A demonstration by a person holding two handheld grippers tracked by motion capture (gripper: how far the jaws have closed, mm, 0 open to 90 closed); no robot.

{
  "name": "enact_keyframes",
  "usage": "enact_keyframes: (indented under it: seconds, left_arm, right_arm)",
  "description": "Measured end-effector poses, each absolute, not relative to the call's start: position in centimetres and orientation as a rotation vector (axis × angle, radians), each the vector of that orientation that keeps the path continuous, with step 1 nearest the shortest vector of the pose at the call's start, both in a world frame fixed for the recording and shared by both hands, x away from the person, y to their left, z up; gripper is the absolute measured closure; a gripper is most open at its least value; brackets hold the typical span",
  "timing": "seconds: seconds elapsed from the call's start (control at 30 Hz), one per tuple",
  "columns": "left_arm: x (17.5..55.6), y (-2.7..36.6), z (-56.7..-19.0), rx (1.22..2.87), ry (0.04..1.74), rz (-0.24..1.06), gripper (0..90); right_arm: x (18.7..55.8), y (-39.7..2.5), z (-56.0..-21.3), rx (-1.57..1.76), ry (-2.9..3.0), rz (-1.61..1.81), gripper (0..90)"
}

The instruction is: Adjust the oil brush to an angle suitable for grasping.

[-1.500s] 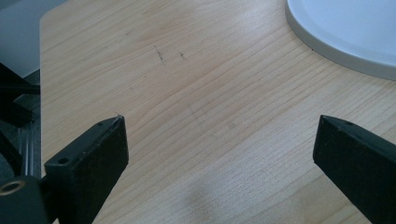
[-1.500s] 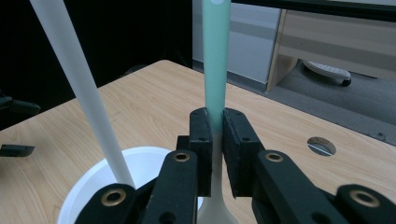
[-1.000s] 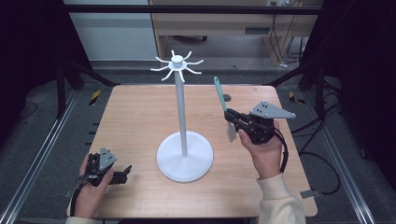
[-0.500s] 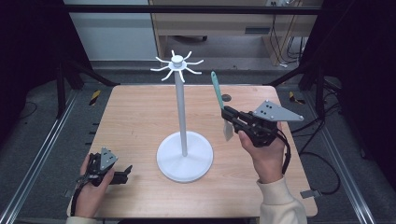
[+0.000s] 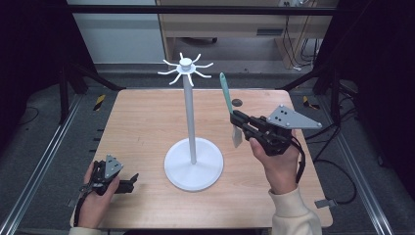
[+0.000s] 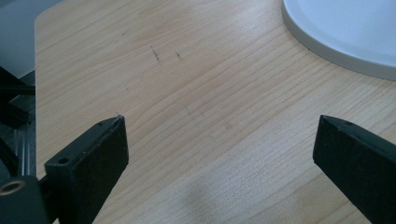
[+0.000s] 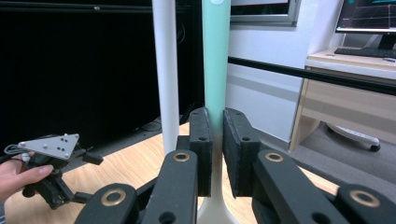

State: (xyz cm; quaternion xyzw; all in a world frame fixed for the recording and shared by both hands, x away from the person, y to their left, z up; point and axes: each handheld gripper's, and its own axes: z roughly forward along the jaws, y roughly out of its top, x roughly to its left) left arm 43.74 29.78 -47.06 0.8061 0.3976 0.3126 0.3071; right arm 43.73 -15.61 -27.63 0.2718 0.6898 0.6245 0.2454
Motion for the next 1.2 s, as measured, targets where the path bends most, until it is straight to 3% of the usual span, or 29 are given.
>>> enact_keyframes:
  seconds: [1.2]
  left_arm:
    - [43.7,29.7,-47.1,2.136,1.051,0.821,3.1]
  right_arm:
    - [43.2,-13.8,-26.8,0.676,1.908,1.715,82.4]
